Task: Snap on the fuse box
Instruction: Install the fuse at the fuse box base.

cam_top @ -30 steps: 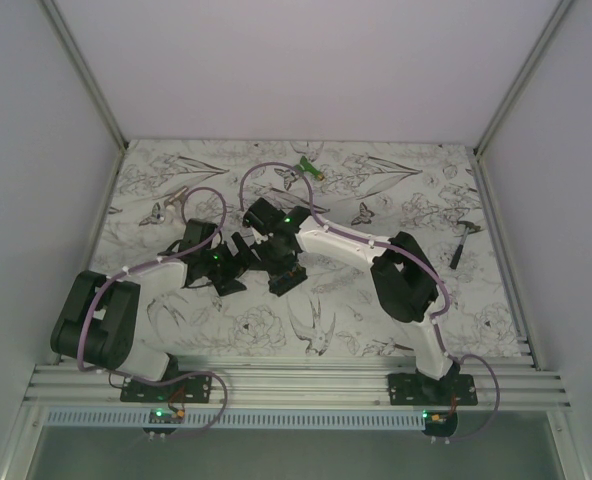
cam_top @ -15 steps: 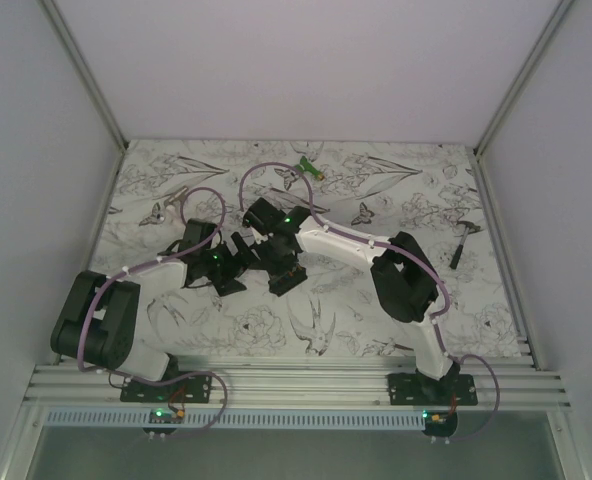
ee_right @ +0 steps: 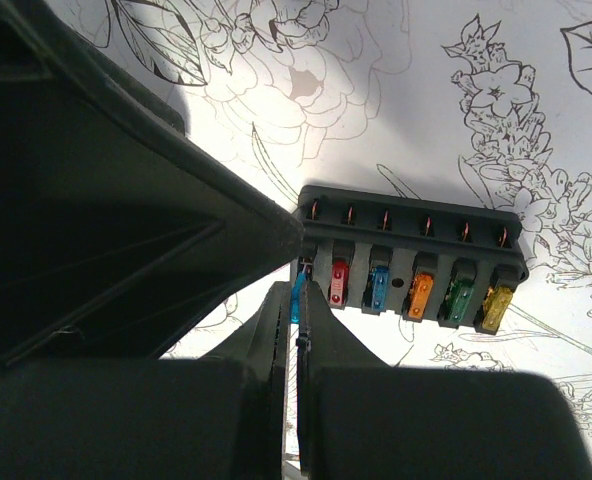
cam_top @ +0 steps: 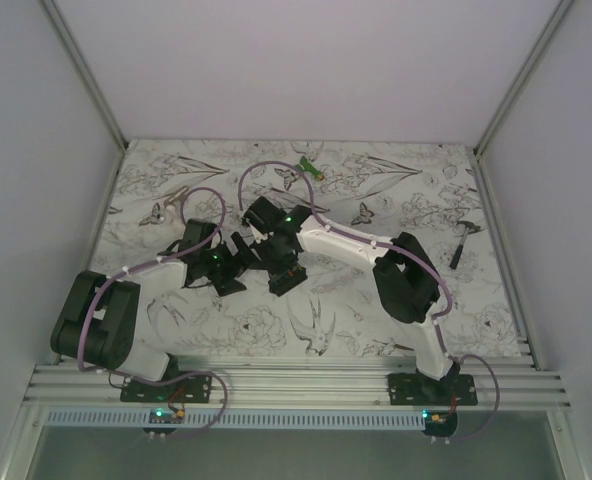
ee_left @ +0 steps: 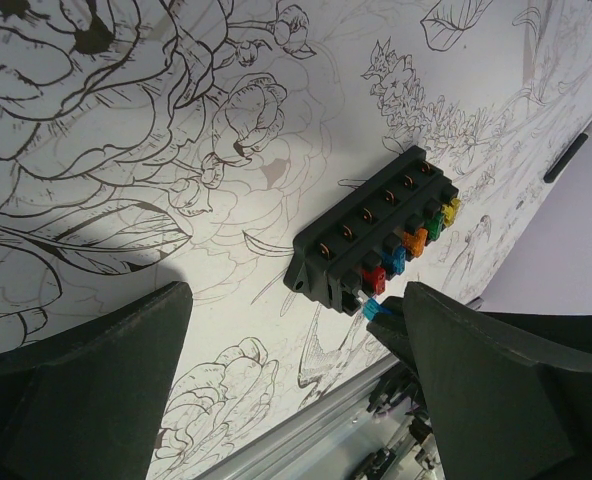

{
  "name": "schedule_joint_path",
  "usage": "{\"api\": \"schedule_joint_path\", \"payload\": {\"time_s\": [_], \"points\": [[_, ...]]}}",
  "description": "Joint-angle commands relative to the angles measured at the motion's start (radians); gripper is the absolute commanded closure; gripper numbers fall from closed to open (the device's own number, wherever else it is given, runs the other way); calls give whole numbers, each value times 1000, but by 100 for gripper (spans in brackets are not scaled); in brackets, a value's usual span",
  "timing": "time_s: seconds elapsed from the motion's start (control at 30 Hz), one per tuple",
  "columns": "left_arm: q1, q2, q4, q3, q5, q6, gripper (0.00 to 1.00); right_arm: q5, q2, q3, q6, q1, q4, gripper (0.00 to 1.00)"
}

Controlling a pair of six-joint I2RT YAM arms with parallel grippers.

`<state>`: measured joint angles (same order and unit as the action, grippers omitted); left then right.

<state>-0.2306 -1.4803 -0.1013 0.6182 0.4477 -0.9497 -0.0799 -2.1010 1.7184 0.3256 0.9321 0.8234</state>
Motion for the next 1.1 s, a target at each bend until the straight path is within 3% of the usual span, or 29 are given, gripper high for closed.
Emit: {"api": "schedule_joint_path", "payload": {"time_s": [0.0, 1.07], "points": [[13, -42, 112, -31, -95, 41, 4, -11, 33, 16, -14, 10, 0, 100], [31, -23, 111, -51, -94, 31, 4, -37, -12, -8, -31, 10, -15, 100]]}}
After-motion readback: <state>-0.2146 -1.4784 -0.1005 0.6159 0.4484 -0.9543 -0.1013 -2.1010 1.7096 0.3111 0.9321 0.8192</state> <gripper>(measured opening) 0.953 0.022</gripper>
